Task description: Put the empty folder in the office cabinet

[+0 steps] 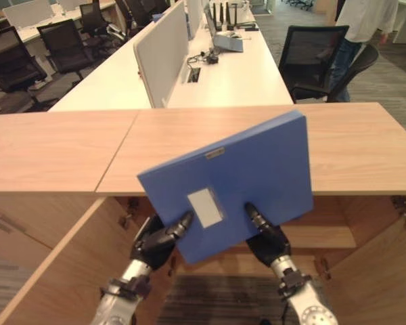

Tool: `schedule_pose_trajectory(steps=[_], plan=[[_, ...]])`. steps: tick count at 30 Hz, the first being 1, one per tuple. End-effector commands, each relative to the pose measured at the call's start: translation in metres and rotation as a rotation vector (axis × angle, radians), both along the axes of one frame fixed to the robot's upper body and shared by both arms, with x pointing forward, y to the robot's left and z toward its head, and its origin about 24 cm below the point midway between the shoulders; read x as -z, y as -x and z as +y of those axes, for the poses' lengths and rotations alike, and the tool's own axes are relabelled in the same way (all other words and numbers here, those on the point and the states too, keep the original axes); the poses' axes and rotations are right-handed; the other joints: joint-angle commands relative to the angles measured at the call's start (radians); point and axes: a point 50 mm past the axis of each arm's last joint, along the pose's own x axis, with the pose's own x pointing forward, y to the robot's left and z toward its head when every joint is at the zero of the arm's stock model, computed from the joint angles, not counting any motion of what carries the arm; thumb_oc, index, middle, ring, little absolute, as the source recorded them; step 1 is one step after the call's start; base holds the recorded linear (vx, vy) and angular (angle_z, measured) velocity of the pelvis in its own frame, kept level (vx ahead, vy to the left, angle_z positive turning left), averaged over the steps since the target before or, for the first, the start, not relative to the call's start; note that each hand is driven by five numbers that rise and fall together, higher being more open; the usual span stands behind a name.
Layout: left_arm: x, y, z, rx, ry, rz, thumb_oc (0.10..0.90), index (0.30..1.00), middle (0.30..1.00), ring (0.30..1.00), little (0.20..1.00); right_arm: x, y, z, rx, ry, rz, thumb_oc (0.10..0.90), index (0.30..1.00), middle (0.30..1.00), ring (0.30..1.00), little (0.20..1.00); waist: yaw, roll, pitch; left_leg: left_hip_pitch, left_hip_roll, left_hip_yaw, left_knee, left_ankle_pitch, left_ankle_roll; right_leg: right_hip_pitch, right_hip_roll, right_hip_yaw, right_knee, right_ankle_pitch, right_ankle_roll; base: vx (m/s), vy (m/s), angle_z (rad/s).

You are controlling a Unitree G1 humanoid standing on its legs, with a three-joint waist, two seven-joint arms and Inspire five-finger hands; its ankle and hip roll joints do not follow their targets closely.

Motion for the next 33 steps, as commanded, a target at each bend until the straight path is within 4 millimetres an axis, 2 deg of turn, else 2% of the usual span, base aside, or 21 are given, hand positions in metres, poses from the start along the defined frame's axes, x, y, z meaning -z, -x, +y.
schedule_pose_trajectory(steps=[1, 2, 3, 5, 6, 7, 10, 13, 15, 16, 18, 19, 20, 24, 25, 26, 33], plan=[[-0.017, -0.016, 0.017, 0.035, -0.165, -0.122, 0.800, 0.900, 0.900, 0.900, 0.900, -0.087, -0.023, 0.024, -0.136, -0.020, -0.483, 0.400, 0.300, 0.300, 0.300, 0.300, 0.007, -0.041, -0.026, 0.008, 0.016, -0.006, -0.001, -0.035, -0.015, 0.046, -0.075, -0.012, 0.044, -0.062, 0.079, -0.02, -0.019, 0.07], [-0.006, -0.009, 0.025, 0.033, -0.207, -0.060, 0.800, 0.900, 0.900, 0.900, 0.900, -0.093, -0.024, 0.021, -0.148, 0.024, -0.521, 0.400, 0.300, 0.300, 0.300, 0.300, 0.009, -0.040, -0.026, 0.007, 0.016, -0.008, -0.001, -0.034, -0.015, 0.045, -0.073, -0.013, 0.045, -0.062, 0.080, -0.01, -0.018, 0.08], [0.020, 0.008, 0.041, 0.029, -0.295, 0.087, 0.800, 0.900, 0.900, 0.900, 0.900, -0.104, -0.025, 0.014, -0.167, 0.123, -0.588, 0.400, 0.300, 0.300, 0.300, 0.300, 0.010, -0.038, -0.026, 0.004, 0.016, -0.007, -0.001, -0.033, -0.014, 0.043, -0.073, -0.013, 0.046, -0.060, 0.081, -0.01, -0.012, 0.10], [0.043, 0.026, 0.054, 0.059, -0.403, 0.230, 0.800, 0.900, 0.900, 0.900, 0.900, -0.113, -0.027, 0.010, -0.196, 0.203, -0.643, 0.400, 0.300, 0.300, 0.300, 0.300, 0.010, -0.033, -0.023, 0.003, 0.018, -0.003, -0.001, -0.032, -0.014, 0.039, -0.075, -0.015, 0.047, -0.059, 0.083, -0.01, -0.002, 0.03], [0.043, 0.026, 0.054, 0.059, -0.403, 0.230, 0.800, 0.900, 0.900, 0.900, 0.900, -0.113, -0.027, 0.010, -0.196, 0.203, -0.643, 0.400, 0.300, 0.300, 0.300, 0.300, 0.010, -0.033, -0.023, 0.003, 0.018, -0.003, -0.001, -0.032, -0.014, 0.039, -0.074, -0.015, 0.047, -0.059, 0.083, 0.00, 0.000, 0.00], [0.076, 0.053, 0.061, 0.106, -0.507, 0.411, 0.800, 0.900, 0.900, 0.900, 0.900, -0.125, -0.026, 0.009, -0.238, 0.298, -0.720, 0.400, 0.300, 0.300, 0.300, 0.300, 0.009, -0.026, -0.021, 0.000, 0.019, -0.003, -0.001, -0.031, -0.012, 0.035, -0.075, -0.016, 0.051, -0.062, 0.084, -0.02, 0.013, 0.03], [0.115, 0.082, 0.055, 0.156, -0.601, 0.601, 0.800, 0.900, 0.900, 0.900, 0.900, -0.130, -0.027, 0.010, -0.285, 0.416, -0.774, 0.400, 0.300, 0.300, 0.300, 0.300, 0.007, -0.018, -0.020, -0.004, 0.018, -0.007, -0.001, -0.031, -0.010, 0.030, -0.073, -0.018, 0.056, -0.068, 0.082, 0.00, 0.000, 0.00], [0.148, 0.106, 0.043, 0.172, -0.665, 0.770, 0.800, 0.900, 0.900, 0.900, 0.900, -0.118, -0.032, 0.011, -0.286, 0.461, -0.727, 0.400, 0.300, 0.300, 0.300, 0.300, 0.005, -0.015, -0.019, -0.005, 0.019, -0.011, -0.001, -0.032, -0.012, 0.030, -0.072, -0.021, 0.060, -0.073, 0.077, -0.01, 0.012, 0.09], [0.153, 0.110, 0.041, 0.179, -0.681, 0.801, 0.800, 0.900, 0.900, 0.900, 0.900, -0.112, -0.033, 0.011, -0.290, 0.466, -0.700, 0.400, 0.300, 0.300, 0.300, 0.300, 0.005, -0.014, -0.017, -0.005, 0.019, -0.014, -0.001, -0.031, -0.013, 0.031, -0.071, -0.023, 0.061, -0.075, 0.076, 0.00, 0.001, 0.02], [0.163, 0.123, 0.036, 0.208, -0.722, 0.879, 0.800, 0.900, 0.900, 0.900, 0.900, -0.096, -0.034, 0.012, -0.305, 0.485, -0.631, 0.400, 0.300, 0.300, 0.300, 0.300, 0.006, -0.014, -0.015, -0.005, 0.019, -0.019, -0.001, -0.031, -0.013, 0.033, -0.069, -0.030, 0.064, -0.078, 0.073, 0.00, 0.000, 0.00], [0.169, 0.132, 0.034, 0.230, -0.768, 0.932, 0.800, 0.900, 0.900, 0.900, 0.900, -0.079, -0.033, 0.011, -0.318, 0.538, -0.571, 0.400, 0.300, 0.300, 0.300, 0.300, 0.010, -0.016, -0.015, -0.006, 0.018, -0.025, -0.001, -0.030, -0.014, 0.036, -0.067, -0.038, 0.067, -0.084, 0.070, 0.00, 0.000, 0.00], [0.169, 0.132, 0.033, 0.230, -0.769, 0.932, 0.800, 0.900, 0.900, 0.900, 0.900, -0.079, -0.034, 0.011, -0.318, 0.539, -0.572, 0.400, 0.300, 0.300, 0.300, 0.300, 0.009, -0.016, -0.014, -0.006, 0.018, -0.026, -0.001, -0.030, -0.014, 0.036, -0.067, -0.039, 0.068, -0.084, 0.070, 0.02, -0.007, 0.08], [0.175, 0.139, 0.027, 0.235, -0.791, 0.979, 0.800, 0.900, 0.900, 0.900, 0.900, -0.066, -0.032, 0.009, -0.339, 0.699, -0.560, 0.400, 0.300, 0.300, 0.300, 0.300, 0.017, -0.020, -0.011, -0.008, 0.018, -0.037, -0.001, -0.028, -0.015, 0.041, -0.068, -0.051, 0.071, -0.088, 0.068, 0.01, -0.009, 0.13], [0.177, 0.139, 0.023, 0.239, -0.788, 0.987, 0.800, 0.900, 0.900, 0.900, 0.900, -0.057, -0.033, 0.006, -0.357, 0.812, -0.555, 0.400, 0.300, 0.300, 0.300, 0.300, 0.020, -0.020, -0.009, -0.010, 0.018, -0.046, -0.001, -0.027, -0.017, 0.044, -0.068, -0.062, 0.070, -0.089, 0.068, 0.01, -0.002, 0.19], [0.179, 0.138, 0.018, 0.250, -0.788, 0.978, 0.800, 0.900, 0.900, 0.900, 0.900, -0.049, -0.034, 0.005, -0.379, 0.946, -0.567, 0.400, 0.300, 0.300, 0.300, 0.300, 0.031, -0.021, -0.009, -0.017, 0.017, -0.056, -0.001, -0.025, -0.018, 0.048, -0.068, -0.073, 0.067, -0.090, 0.067, 0.01, 0.003, 0.13], [0.179, 0.137, 0.018, 0.251, -0.794, 0.978, 0.800, 0.900, 0.900, 0.900, 0.900, -0.044, -0.034, 0.005, -0.395, 0.978, -0.559, 0.400, 0.300, 0.300, 0.300, 0.300, 0.033, -0.022, -0.009, -0.019, 0.017, -0.060, -0.001, -0.024, -0.018, 0.050, -0.068, -0.079, 0.066, -0.091, 0.067, 0.02, 0.004, 0.16], [0.176, 0.118, 0.019, 0.274, -0.843, 0.918, 0.800, 0.900, 0.900, 0.900, 0.900, 0.003, -0.032, 0.007, -0.445, 1.071, -0.384, 0.400, 0.300, 0.300, 0.300, 0.300, 0.056, -0.027, -0.011, -0.041, 0.016, -0.094, -0.001, -0.017, -0.021, 0.060, -0.067, -0.116, 0.058, -0.096, 0.064, 0.01, 0.003, 0.15]])
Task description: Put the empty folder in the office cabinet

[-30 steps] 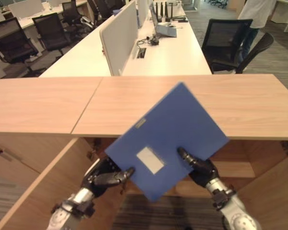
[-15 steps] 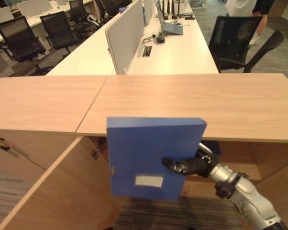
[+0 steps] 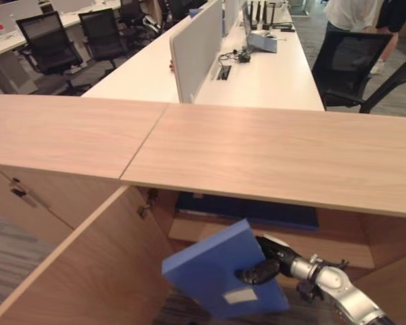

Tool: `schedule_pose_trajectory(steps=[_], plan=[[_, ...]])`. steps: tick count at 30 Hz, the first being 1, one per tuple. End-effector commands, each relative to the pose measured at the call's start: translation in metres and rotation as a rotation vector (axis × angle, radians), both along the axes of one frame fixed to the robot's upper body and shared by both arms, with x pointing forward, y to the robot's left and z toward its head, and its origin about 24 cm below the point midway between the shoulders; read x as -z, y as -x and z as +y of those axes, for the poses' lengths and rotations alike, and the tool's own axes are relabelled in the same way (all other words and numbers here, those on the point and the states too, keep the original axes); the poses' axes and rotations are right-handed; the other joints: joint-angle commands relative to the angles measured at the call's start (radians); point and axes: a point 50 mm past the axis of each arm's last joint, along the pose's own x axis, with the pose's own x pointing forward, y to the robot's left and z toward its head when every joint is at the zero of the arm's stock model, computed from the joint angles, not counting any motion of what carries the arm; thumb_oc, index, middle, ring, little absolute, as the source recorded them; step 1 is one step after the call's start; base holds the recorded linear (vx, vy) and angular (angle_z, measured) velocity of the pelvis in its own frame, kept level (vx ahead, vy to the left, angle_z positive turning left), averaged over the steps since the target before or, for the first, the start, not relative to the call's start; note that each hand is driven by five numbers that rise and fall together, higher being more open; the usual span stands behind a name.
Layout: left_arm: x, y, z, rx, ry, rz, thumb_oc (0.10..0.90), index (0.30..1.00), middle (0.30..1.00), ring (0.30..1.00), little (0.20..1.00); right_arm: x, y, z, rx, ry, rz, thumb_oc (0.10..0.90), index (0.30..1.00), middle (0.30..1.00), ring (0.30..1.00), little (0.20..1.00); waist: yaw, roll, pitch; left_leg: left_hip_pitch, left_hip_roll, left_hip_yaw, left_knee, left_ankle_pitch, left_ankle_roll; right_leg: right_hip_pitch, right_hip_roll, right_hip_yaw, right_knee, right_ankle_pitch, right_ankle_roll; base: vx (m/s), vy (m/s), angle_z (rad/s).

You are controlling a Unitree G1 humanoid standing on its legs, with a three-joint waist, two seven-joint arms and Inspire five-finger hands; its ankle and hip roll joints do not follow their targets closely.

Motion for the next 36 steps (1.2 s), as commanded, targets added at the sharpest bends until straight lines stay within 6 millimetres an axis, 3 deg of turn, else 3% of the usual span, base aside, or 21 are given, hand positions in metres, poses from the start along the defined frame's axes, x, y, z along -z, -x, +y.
schedule_pose_trajectory(steps=[1, 3, 4, 5, 6, 8, 9, 10, 15, 16, 19, 22, 28, 29, 31, 32, 36], plan=[[-0.002, -0.029, -0.002, 0.093, -0.011, -0.047, 0.800, 0.900, 0.900, 0.900, 0.900, -0.034, -0.029, 0.031, -0.070, -0.118, -0.209, 0.400, 0.300, 0.300, 0.300, 0.300, 0.023, -0.015, -0.003, -0.007, 0.025, -0.001, -0.002, -0.023, -0.020, 0.034, -0.057, -0.024, 0.059, -0.075, 0.066, 0.01, -0.004, 0.17], [-0.003, -0.038, -0.005, 0.115, -0.007, -0.072, 0.800, 0.900, 0.900, 0.900, 0.900, -0.006, -0.021, 0.033, 0.073, -0.225, -0.056, 0.400, 0.300, 0.300, 0.300, 0.300, 0.036, -0.018, -0.003, -0.017, 0.022, -0.023, -0.002, -0.019, -0.020, 0.040, -0.058, -0.044, 0.061, -0.080, 0.062, 0.00, -0.004, 0.26], [-0.004, -0.038, -0.004, 0.115, -0.008, -0.072, 0.800, 0.900, 0.900, 0.900, 0.900, -0.006, -0.021, 0.033, 0.074, -0.226, -0.056, 0.400, 0.300, 0.300, 0.300, 0.300, 0.035, -0.019, -0.003, -0.017, 0.022, -0.024, -0.002, -0.019, -0.020, 0.040, -0.058, -0.046, 0.061, -0.080, 0.062, 0.00, 0.001, 0.24], [-0.004, -0.041, -0.005, 0.120, -0.007, -0.084, 0.800, 0.900, 0.900, 0.900, 0.900, 0.009, -0.014, 0.033, 0.162, -0.287, 0.030, 0.400, 0.300, 0.300, 0.300, 0.300, 0.042, -0.021, -0.005, -0.023, 0.019, -0.036, -0.002, -0.017, -0.021, 0.043, -0.058, -0.058, 0.064, -0.083, 0.061, 0.01, 0.003, 0.20], [-0.004, -0.041, -0.005, 0.120, -0.007, -0.084, 0.800, 0.900, 0.900, 0.900, 0.900, 0.009, -0.014, 0.033, 0.162, -0.287, 0.030, 0.400, 0.300, 0.300, 0.300, 0.300, 0.041, -0.021, -0.005, -0.023, 0.019, -0.037, -0.002, -0.017, -0.021, 0.043, -0.059, -0.058, 0.064, -0.083, 0.061, 0.00, 0.003, 0.23], [-0.005, -0.045, -0.008, 0.113, 0.001, -0.101, 0.800, 0.900, 0.900, 0.900, 0.900, 0.027, -0.012, 0.032, 0.387, -0.445, 0.143, 0.400, 0.300, 0.300, 0.300, 0.300, 0.052, -0.020, -0.005, -0.031, 0.015, -0.053, -0.002, -0.014, -0.021, 0.046, -0.059, -0.073, 0.067, -0.085, 0.058, 0.00, 0.002, 0.23], [-0.005, -0.045, -0.007, 0.113, 0.000, -0.102, 0.800, 0.900, 0.900, 0.900, 0.900, 0.027, -0.012, 0.032, 0.388, -0.447, 0.142, 0.400, 0.300, 0.300, 0.300, 0.300, 0.052, -0.021, -0.004, -0.031, 0.014, -0.054, -0.002, -0.014, -0.021, 0.046, -0.059, -0.073, 0.067, -0.086, 0.058, 0.01, 0.000, 0.28], [-0.006, -0.046, -0.006, 0.124, -0.006, -0.102, 0.800, 0.900, 0.900, 0.900, 0.900, 0.027, -0.015, 0.032, 0.513, -0.589, 0.168, 0.400, 0.300, 0.300, 0.300, 0.300, 0.054, -0.021, -0.005, -0.035, 0.014, -0.059, -0.002, -0.012, -0.022, 0.047, -0.058, -0.082, 0.069, -0.088, 0.057, 0.01, -0.002, 0.19], [-0.006, -0.043, -0.003, 0.139, -0.025, -0.092, 0.800, 0.900, 0.900, 0.900, 0.900, 0.019, -0.030, 0.022, 0.722, -0.805, 0.135, 0.400, 0.300, 0.300, 0.300, 0.300, 0.062, -0.020, -0.002, -0.040, 0.013, -0.067, -0.002, -0.011, -0.023, 0.047, -0.055, -0.087, 0.066, -0.091, 0.057, 0.01, 0.001, 0.08], [-0.006, -0.040, -0.001, 0.148, -0.031, -0.083, 0.800, 0.900, 0.900, 0.900, 0.900, 0.011, -0.041, 0.013, 0.833, -0.915, 0.085, 0.400, 0.300, 0.300, 0.300, 0.300, 0.066, -0.017, -0.004, -0.043, 0.012, -0.069, -0.002, -0.011, -0.024, 0.047, -0.055, -0.088, 0.064, -0.091, 0.057, 0.01, 0.003, 0.07], [-0.007, -0.038, 0.001, 0.158, -0.037, -0.076, 0.800, 0.900, 0.900, 0.900, 0.900, 0.003, -0.051, 0.006, 0.912, -1.000, 0.041, 0.400, 0.300, 0.300, 0.300, 0.300, 0.070, -0.016, -0.003, -0.044, 0.011, -0.071, -0.002, -0.013, -0.024, 0.046, -0.054, -0.088, 0.062, -0.091, 0.057, 0.02, 0.003, 0.08], [-0.006, -0.035, 0.003, 0.164, -0.050, -0.067, 0.800, 0.900, 0.900, 0.900, 0.900, -0.015, -0.069, -0.015, 1.049, -1.124, -0.077, 0.400, 0.300, 0.300, 0.300, 0.300, 0.076, -0.011, -0.004, -0.048, 0.009, -0.073, -0.002, -0.015, -0.024, 0.046, -0.054, -0.089, 0.061, -0.093, 0.057, 0.00, 0.000, 0.00], [-0.004, -0.034, -0.003, 0.159, -0.048, -0.069, 0.800, 0.900, 0.900, 0.900, 0.900, -0.025, -0.076, -0.043, 1.220, -1.211, -0.180, 0.400, 0.300, 0.300, 0.300, 0.300, 0.079, -0.005, -0.004, -0.051, 0.003, -0.081, -0.002, -0.017, -0.023, 0.050, -0.055, -0.094, 0.061, -0.097, 0.057, 0.00, 0.001, 0.01], [-0.004, -0.036, -0.005, 0.148, -0.045, -0.078, 0.800, 0.900, 0.900, 0.900, 0.900, -0.028, -0.077, -0.062, 1.344, -1.265, -0.237, 0.400, 0.300, 0.300, 0.300, 0.300, 0.079, 0.000, -0.005, -0.055, 0.000, -0.088, -0.002, -0.017, -0.023, 0.050, -0.056, -0.099, 0.063, -0.100, 0.057, 0.01, 0.005, 0.04], [-0.004, -0.037, -0.005, 0.149, -0.045, -0.079, 0.800, 0.900, 0.900, 0.900, 0.900, -0.029, -0.078, -0.062, 1.345, -1.267, -0.239, 0.400, 0.300, 0.300, 0.300, 0.300, 0.080, 0.000, -0.004, -0.056, 0.000, -0.089, -0.002, -0.017, -0.023, 0.050, -0.056, -0.100, 0.064, -0.100, 0.057, 0.01, 0.003, 0.07], [-0.004, -0.038, -0.007, 0.158, -0.043, -0.085, 0.800, 0.900, 0.900, 0.900, 0.900, -0.031, -0.074, -0.085, 1.476, -1.301, -0.303, 0.400, 0.300, 0.300, 0.300, 0.300, 0.078, 0.007, -0.002, -0.062, -0.006, -0.095, -0.002, -0.017, -0.024, 0.047, -0.058, -0.107, 0.068, -0.102, 0.059, 0.00, 0.002, 0.08], [-0.005, -0.042, -0.008, 0.177, -0.045, -0.095, 0.800, 0.900, 0.900, 0.900, 0.900, -0.035, -0.070, -0.110, 1.597, -1.331, -0.369, 0.400, 0.300, 0.300, 0.300, 0.300, 0.076, 0.014, 0.002, -0.071, -0.010, -0.104, -0.002, -0.016, -0.025, 0.043, -0.061, -0.116, 0.072, -0.104, 0.060, -0.01, -0.005, 0.14]])
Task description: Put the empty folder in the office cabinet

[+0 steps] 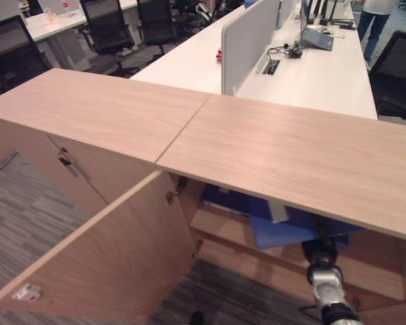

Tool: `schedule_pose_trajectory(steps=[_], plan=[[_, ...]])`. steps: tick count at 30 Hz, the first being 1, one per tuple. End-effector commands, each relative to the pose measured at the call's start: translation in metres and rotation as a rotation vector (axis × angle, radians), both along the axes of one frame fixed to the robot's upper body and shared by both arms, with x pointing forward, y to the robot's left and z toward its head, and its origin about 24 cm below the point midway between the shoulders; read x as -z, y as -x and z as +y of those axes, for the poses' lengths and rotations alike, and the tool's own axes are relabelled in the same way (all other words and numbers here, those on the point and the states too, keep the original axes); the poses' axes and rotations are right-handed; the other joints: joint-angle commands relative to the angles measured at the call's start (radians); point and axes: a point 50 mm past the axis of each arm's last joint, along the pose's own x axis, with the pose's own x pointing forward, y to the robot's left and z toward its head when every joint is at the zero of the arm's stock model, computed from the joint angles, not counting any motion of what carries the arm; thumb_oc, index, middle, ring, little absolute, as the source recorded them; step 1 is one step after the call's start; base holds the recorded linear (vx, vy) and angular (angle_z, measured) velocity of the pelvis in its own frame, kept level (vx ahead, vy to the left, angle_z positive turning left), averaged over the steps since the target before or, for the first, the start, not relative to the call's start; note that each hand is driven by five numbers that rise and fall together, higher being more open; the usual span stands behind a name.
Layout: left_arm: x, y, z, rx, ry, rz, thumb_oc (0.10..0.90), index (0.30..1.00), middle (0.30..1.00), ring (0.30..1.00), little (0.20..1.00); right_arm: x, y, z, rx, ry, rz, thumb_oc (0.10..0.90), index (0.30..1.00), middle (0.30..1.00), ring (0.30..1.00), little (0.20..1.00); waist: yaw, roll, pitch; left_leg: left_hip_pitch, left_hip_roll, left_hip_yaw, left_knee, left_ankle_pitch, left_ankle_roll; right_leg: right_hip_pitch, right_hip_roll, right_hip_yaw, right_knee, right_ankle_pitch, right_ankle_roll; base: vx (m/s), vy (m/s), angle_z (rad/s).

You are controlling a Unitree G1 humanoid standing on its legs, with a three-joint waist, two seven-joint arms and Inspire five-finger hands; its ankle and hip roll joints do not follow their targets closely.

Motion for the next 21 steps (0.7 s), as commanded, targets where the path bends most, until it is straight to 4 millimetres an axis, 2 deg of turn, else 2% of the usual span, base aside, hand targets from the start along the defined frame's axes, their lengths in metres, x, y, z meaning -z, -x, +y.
schedule_pose_trajectory(steps=[1, 3, 4, 5, 9, 14, 16, 18, 19, 21], plan=[[-0.004, -0.024, 0.001, 0.021, -0.008, -0.067, 0.800, 0.900, 0.900, 0.900, 0.900, -0.063, -0.040, -0.035, 0.152, 0.097, -0.249, 0.400, 0.300, 0.300, 0.300, 0.300, 0.017, 0.000, 0.007, -0.004, 0.008, 0.031, -0.006, -0.050, -0.022, 0.032, -0.054, 0.018, 0.072, -0.090, 0.063, -0.02, 0.001, 0.06], [-0.004, -0.025, 0.000, 0.041, -0.009, -0.065, 0.800, 0.900, 0.900, 0.900, 0.900, -0.070, -0.043, -0.045, 0.198, 0.096, -0.249, 0.400, 0.300, 0.300, 0.300, 0.300, 0.015, 0.005, 0.011, -0.008, 0.005, 0.031, -0.006, -0.049, -0.022, 0.027, -0.054, 0.019, 0.072, -0.090, 0.064, -0.02, 0.003, 0.00], [-0.004, -0.025, -0.002, 0.072, -0.006, -0.063, 0.800, 0.900, 0.900, 0.900, 0.900, -0.082, -0.051, -0.051, 0.228, 0.095, -0.272, 0.400, 0.300, 0.300, 0.300, 0.300, 0.014, 0.015, 0.016, -0.014, 0.003, 0.035, -0.006, -0.049, -0.022, 0.017, -0.056, 0.024, 0.071, -0.088, 0.066, 0.00, 0.000, 0.00], [-0.004, -0.027, -0.003, 0.073, -0.004, -0.066, 0.800, 0.900, 0.900, 0.900, 0.900, -0.083, -0.052, -0.052, 0.230, 0.096, -0.274, 0.400, 0.300, 0.300, 0.300, 0.300, 0.017, 0.016, 0.018, -0.015, 0.004, 0.036, -0.006, -0.049, -0.022, 0.015, -0.056, 0.026, 0.072, -0.087, 0.066, -0.04, 0.006, -0.01], [-0.006, -0.034, -0.008, 0.129, 0.012, -0.084, 0.800, 0.900, 0.900, 0.900, 0.900, -0.112, -0.070, -0.063, 0.241, 0.118, -0.321, 0.400, 0.300, 0.300, 0.300, 0.300, 0.019, 0.041, 0.034, -0.032, 0.001, 0.042, -0.006, -0.041, -0.024, -0.006, -0.061, 0.043, 0.064, -0.078, 0.069, -0.06, 0.021, -0.06], [-0.011, -0.047, -0.022, 0.185, 0.095, -0.131, 0.800, 0.900, 0.900, 0.900, 0.900, -0.167, -0.097, -0.078, 0.258, 0.128, -0.431, 0.400, 0.300, 0.300, 0.300, 0.300, 0.041, 0.090, 0.069, -0.090, -0.007, 0.038, -0.006, -0.016, -0.031, -0.064, -0.067, 0.054, 0.061, -0.065, 0.071, -0.09, 0.036, 0.01], [-0.011, -0.034, -0.011, 0.194, 0.065, -0.110, 0.800, 0.900, 0.900, 0.900, 0.900, -0.189, -0.094, -0.100, 0.310, 0.153, -0.463, 0.400, 0.300, 0.300, 0.300, 0.300, 0.065, 0.111, 0.081, -0.110, -0.012, 0.035, -0.006, -0.016, -0.035, -0.086, -0.074, 0.048, 0.064, -0.070, 0.073, -0.08, 0.027, -0.05], [-0.009, -0.020, -0.012, 0.221, 0.060, -0.077, 0.800, 0.900, 0.900, 0.900, 0.900, -0.206, -0.095, -0.110, 0.318, 0.178, -0.472, 0.400, 0.300, 0.300, 0.300, 0.300, 0.085, 0.132, 0.093, -0.134, -0.017, 0.032, -0.006, 0.002, -0.034, -0.109, -0.082, 0.044, 0.065, -0.057, 0.075, -0.09, 0.053, 0.06], [-0.008, -0.009, -0.011, 0.246, 0.062, -0.048, 0.800, 0.900, 0.900, 0.900, 0.900, -0.225, -0.092, -0.124, 0.335, 0.224, -0.482, 0.400, 0.300, 0.300, 0.300, 0.300, 0.094, 0.152, 0.105, -0.156, -0.020, 0.032, -0.006, 0.009, -0.036, -0.132, -0.087, 0.047, 0.065, -0.051, 0.079, -0.05, 0.042, 0.20], [-0.008, -0.007, -0.010, 0.260, 0.060, -0.043, 0.800, 0.900, 0.900, 0.900, 0.900, -0.235, -0.091, -0.130, 0.341, 0.240, -0.489, 0.400, 0.300, 0.300, 0.300, 0.300, 0.100, 0.163, 0.111, -0.168, -0.019, 0.035, -0.006, 0.012, -0.037, -0.145, -0.089, 0.050, 0.066, -0.049, 0.080, -0.03, 0.023, 0.10]])
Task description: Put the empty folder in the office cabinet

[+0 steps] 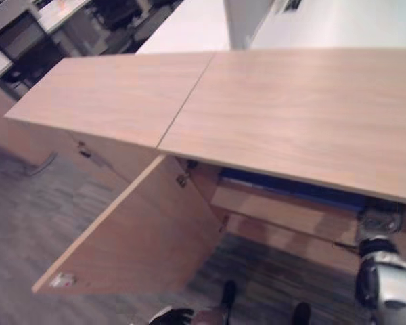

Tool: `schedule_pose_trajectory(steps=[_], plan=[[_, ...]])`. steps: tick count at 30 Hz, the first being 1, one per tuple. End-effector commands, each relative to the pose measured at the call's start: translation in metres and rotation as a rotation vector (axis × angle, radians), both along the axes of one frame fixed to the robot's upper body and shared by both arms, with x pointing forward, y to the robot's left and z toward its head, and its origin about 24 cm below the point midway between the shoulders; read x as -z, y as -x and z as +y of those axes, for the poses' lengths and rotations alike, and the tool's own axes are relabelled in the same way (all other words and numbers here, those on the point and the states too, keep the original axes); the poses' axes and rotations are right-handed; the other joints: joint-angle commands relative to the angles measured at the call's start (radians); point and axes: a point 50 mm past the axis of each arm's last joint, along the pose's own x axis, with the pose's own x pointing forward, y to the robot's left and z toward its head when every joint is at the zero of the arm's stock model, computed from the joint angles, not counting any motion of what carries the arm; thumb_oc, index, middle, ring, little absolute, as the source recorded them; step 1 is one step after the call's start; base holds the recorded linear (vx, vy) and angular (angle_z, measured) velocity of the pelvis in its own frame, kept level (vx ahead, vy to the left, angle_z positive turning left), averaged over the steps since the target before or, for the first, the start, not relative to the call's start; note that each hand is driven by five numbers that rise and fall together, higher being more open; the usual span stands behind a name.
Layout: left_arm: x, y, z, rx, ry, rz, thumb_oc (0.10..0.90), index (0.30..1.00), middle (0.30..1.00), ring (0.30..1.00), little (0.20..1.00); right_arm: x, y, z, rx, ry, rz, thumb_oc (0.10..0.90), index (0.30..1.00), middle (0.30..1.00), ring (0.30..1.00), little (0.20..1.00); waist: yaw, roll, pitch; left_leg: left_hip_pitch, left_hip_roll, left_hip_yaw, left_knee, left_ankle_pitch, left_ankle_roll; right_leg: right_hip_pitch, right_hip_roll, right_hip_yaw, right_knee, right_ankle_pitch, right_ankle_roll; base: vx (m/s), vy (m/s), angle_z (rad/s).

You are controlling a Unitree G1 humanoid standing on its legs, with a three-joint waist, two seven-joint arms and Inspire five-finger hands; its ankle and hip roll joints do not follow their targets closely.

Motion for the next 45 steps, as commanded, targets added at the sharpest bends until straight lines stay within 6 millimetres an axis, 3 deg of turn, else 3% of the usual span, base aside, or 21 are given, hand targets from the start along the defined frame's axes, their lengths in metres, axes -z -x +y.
schedule_pose_trajectory(steps=[1, 2, 3, 5, 9, 14, 18, 23, 24, 25, 31, 32, 35, 39, 41, 45], plan=[[-0.002, 0.014, 0.025, 0.080, -0.073, 0.062, 0.800, 0.900, 0.900, 0.900, 0.900, -0.076, -0.012, -0.012, -0.003, 0.172, -0.200, 0.400, 0.300, 0.300, 0.300, 0.300, 0.023, -0.053, 0.001, -0.005, 0.002, 0.046, -0.006, -0.050, -0.041, 0.012, -0.069, 0.054, 0.069, -0.095, 0.068, -0.06, 0.042, 0.02], [-0.003, 0.019, 0.032, 0.099, -0.087, 0.069, 0.800, 0.900, 0.900, 0.900, 0.900, -0.103, -0.012, -0.019, 0.009, 0.208, -0.219, 0.400, 0.300, 0.300, 0.300, 0.300, 0.042, -0.033, 0.018, -0.034, 0.003, 0.057, -0.006, -0.043, -0.042, -0.026, -0.072, 0.066, 0.070, -0.091, 0.072, -0.04, 0.035, 0.01], [-0.003, 0.018, 0.031, 0.098, -0.085, 0.066, 0.800, 0.900, 0.900, 0.900, 0.900, -0.106, -0.013, -0.019, 0.008, 0.210, -0.221, 0.400, 0.300, 0.300, 0.300, 0.300, 0.044, -0.031, 0.018, -0.038, 0.004, 0.059, -0.006, -0.042, -0.042, -0.032, -0.072, 0.069, 0.072, -0.091, 0.072, -0.06, 0.042, -0.10], [-0.006, 0.021, 0.038, 0.108, -0.098, 0.065, 0.800, 0.900, 0.900, 0.900, 0.900, -0.136, -0.013, -0.023, 0.015, 0.253, -0.255, 0.400, 0.300, 0.300, 0.300, 0.300, 0.067, -0.018, 0.035, -0.069, 0.009, 0.072, -0.006, -0.036, -0.042, -0.081, -0.075, 0.081, 0.090, -0.093, 0.074, -0.04, 0.013, -0.14], [-0.009, 0.020, 0.040, 0.134, -0.097, 0.049, 0.800, 0.900, 0.900, 0.900, 0.900, -0.167, -0.007, -0.029, 0.037, 0.292, -0.305, 0.400, 0.300, 0.300, 0.300, 0.300, 0.090, -0.007, 0.053, -0.104, 0.013, 0.078, -0.004, -0.030, -0.041, -0.145, -0.084, 0.090, 0.140, -0.104, 0.076, -0.01, -0.010, -0.15], [-0.015, 0.009, 0.040, 0.120, -0.080, -0.011, 0.800, 0.900, 0.900, 0.900, 0.900, -0.223, 0.014, -0.042, 0.121, 0.352, -0.387, 0.400, 0.300, 0.300, 0.300, 0.300, 0.119, 0.036, 0.074, -0.178, 0.009, 0.072, 0.022, -0.030, -0.037, -0.321, -0.132, 0.117, 0.343, -0.180, 0.073, -0.02, 0.044, -0.05], [-0.017, 0.004, 0.038, 0.127, -0.066, -0.035, 0.800, 0.900, 0.900, 0.900, 0.900, -0.238, 0.026, -0.049, 0.161, 0.372, -0.404, 0.400, 0.300, 0.300, 0.300, 0.300, 0.133, 0.055, 0.082, -0.230, -0.007, 0.061, 0.075, -0.042, -0.032, -0.397, -0.162, 0.132, 0.441, -0.208, 0.075, 0.01, 0.018, 0.02], [-0.019, -0.002, 0.033, 0.136, -0.047, -0.061, 0.800, 0.900, 0.900, 0.900, 0.900, -0.232, 0.031, -0.056, 0.192, 0.355, -0.345, 0.400, 0.300, 0.300, 0.300, 0.300, 0.138, 0.072, 0.085, -0.261, -0.030, 0.049, 0.104, -0.057, -0.026, -0.441, -0.183, 0.142, 0.505, -0.233, 0.075, 0.02, 0.004, 0.17], [-0.019, -0.002, 0.032, 0.134, -0.044, -0.061, 0.800, 0.900, 0.900, 0.900, 0.900, -0.230, 0.031, -0.057, 0.194, 0.348, -0.336, 0.739, 0.808, 0.808, 0.808, 0.808, 0.138, 0.075, 0.086, -0.263, -0.034, 0.048, 0.107, -0.059, -0.025, -0.447, -0.185, 0.143, 0.514, -0.235, 0.076, 0.02, 0.010, 0.18], [-0.019, -0.004, 0.032, 0.130, -0.042, -0.066, 0.800, 0.900, 0.900, 0.900, 0.900, -0.228, 0.031, -0.058, 0.198, 0.344, -0.315, 0.800, 0.900, 0.900, 0.900, 0.900, 0.137, 0.077, 0.087, -0.266, -0.038, 0.047, 0.110, -0.062, -0.024, -0.451, -0.189, 0.144, 0.521, -0.236, 0.076, 0.02, 0.008, 0.14], [-0.019, -0.015, 0.029, 0.094, -0.052, -0.089, 0.800, 0.900, 0.900, 0.900, 0.900, -0.192, 0.029, -0.068, 0.190, 0.272, 0.025, 0.800, 0.900, 0.900, 0.900, 0.900, 0.114, 0.056, 0.098, -0.236, -0.040, 0.047, 0.105, -0.079, -0.011, -0.442, -0.178, 0.151, 0.530, -0.240, 0.072, 0.02, -0.007, 0.09], [-0.019, -0.021, 0.025, 0.083, -0.046, -0.095, 0.800, 0.900, 0.900, 0.900, 0.900, -0.178, 0.028, -0.070, 0.187, 0.214, 0.112, 0.800, 0.900, 0.900, 0.900, 0.900, 0.103, 0.040, 0.095, -0.217, -0.037, 0.045, 0.098, -0.081, -0.010, -0.424, -0.170, 0.148, 0.523, -0.241, 0.070, 0.01, -0.038, -0.02], [-0.016, -0.034, 0.014, 0.047, -0.042, -0.118, 0.800, 0.900, 0.900, 0.900, 0.900, -0.162, 0.020, -0.063, 0.157, 0.136, 0.200, 0.800, 0.900, 0.900, 0.900, 0.900, 0.089, -0.005, 0.083, -0.163, -0.021, 0.035, 0.065, -0.083, -0.012, -0.348, -0.148, 0.129, 0.473, -0.238, 0.066, 0.05, -0.092, -0.06], [-0.013, -0.030, 0.013, 0.072, -0.067, -0.100, 0.800, 0.900, 0.900, 0.900, 0.900, -0.150, 0.027, -0.070, 0.165, 0.135, 0.317, 0.800, 0.900, 0.900, 0.900, 0.900, 0.093, -0.070, 0.044, -0.071, -0.007, 0.013, 0.015, -0.080, -0.019, -0.201, -0.122, 0.077, 0.368, -0.215, 0.064, 0.08, -0.096, 0.06], [-0.012, -0.028, 0.012, 0.065, -0.061, -0.090, 0.800, 0.900, 0.900, 0.900, 0.900, -0.138, 0.030, -0.072, 0.168, 0.134, 0.364, 0.800, 0.900, 0.900, 0.900, 0.900, 0.096, -0.085, 0.030, -0.049, -0.006, 0.005, 0.008, -0.073, -0.019, -0.156, -0.112, 0.060, 0.332, -0.197, 0.062, 0.08, -0.043, 0.16], [-0.005, -0.016, 0.011, 0.056, -0.080, -0.040, 0.800, 0.900, 0.900, 0.900, 0.900, -0.079, 0.038, -0.072, 0.152, 0.075, 0.531, 0.800, 0.900, 0.900, 0.900, 0.900, 0.103, -0.145, -0.030, 0.012, 0.004, -0.002, -0.002, -0.085, -0.037, -0.003, -0.079, 0.013, 0.186, -0.169, 0.065, 0.12, -0.037, 0.11]])
